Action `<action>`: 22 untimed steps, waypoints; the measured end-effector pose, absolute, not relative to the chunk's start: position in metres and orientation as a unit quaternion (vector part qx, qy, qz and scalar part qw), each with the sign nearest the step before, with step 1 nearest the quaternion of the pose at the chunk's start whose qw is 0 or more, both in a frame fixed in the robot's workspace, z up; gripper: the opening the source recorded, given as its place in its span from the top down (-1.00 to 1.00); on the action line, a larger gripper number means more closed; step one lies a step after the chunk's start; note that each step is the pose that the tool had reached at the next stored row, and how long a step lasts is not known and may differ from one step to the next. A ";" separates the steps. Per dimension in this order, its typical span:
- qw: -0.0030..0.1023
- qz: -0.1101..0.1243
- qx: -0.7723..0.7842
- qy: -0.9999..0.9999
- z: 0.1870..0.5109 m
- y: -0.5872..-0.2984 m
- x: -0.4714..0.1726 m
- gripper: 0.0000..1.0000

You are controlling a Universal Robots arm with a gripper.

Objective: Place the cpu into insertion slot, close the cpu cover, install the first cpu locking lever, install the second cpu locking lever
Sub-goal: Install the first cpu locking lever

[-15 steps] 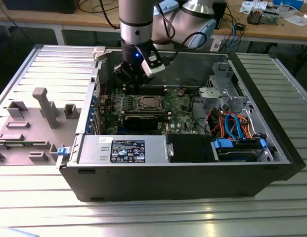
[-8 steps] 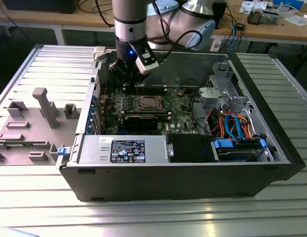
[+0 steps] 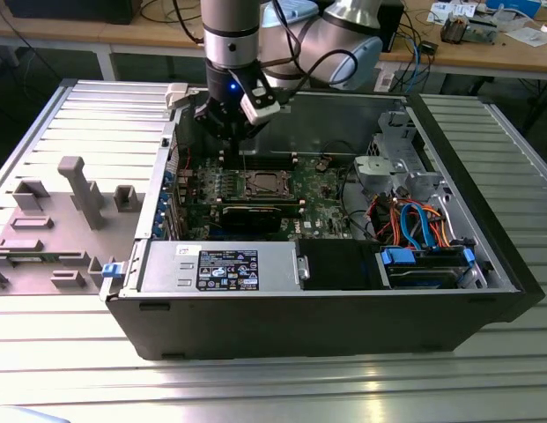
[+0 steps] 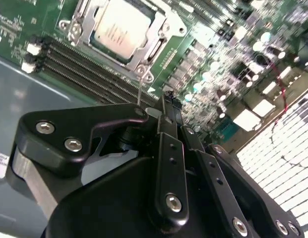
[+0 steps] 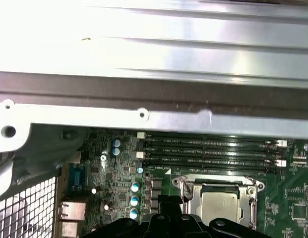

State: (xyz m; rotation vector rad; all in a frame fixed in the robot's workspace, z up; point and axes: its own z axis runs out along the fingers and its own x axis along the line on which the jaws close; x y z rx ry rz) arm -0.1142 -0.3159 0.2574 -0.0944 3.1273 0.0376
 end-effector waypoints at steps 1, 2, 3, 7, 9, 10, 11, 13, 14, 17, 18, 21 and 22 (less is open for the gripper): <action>0.006 0.012 -0.031 0.999 0.257 -0.313 -0.114 0.79; 0.006 0.012 -0.031 0.999 0.257 -0.311 -0.112 0.79; 0.006 0.012 -0.031 0.999 0.257 -0.311 -0.111 0.79; 0.006 0.012 -0.031 0.999 0.257 -0.309 -0.105 0.79; 0.006 0.012 -0.031 0.999 0.257 -0.309 -0.102 0.79; 0.006 0.012 -0.031 0.999 0.257 -0.308 -0.101 0.79; 0.006 0.011 -0.031 0.999 0.257 -0.308 -0.099 0.79; 0.006 0.010 -0.031 0.999 0.255 -0.306 -0.095 0.79; 0.006 0.010 -0.031 0.999 0.254 -0.306 -0.093 0.79; 0.006 0.010 -0.031 0.999 0.252 -0.305 -0.090 0.79; 0.006 0.010 -0.031 0.999 0.252 -0.305 -0.090 0.79; 0.006 0.010 -0.031 0.999 0.251 -0.305 -0.090 0.79; 0.006 0.010 -0.031 0.999 0.251 -0.305 -0.090 0.79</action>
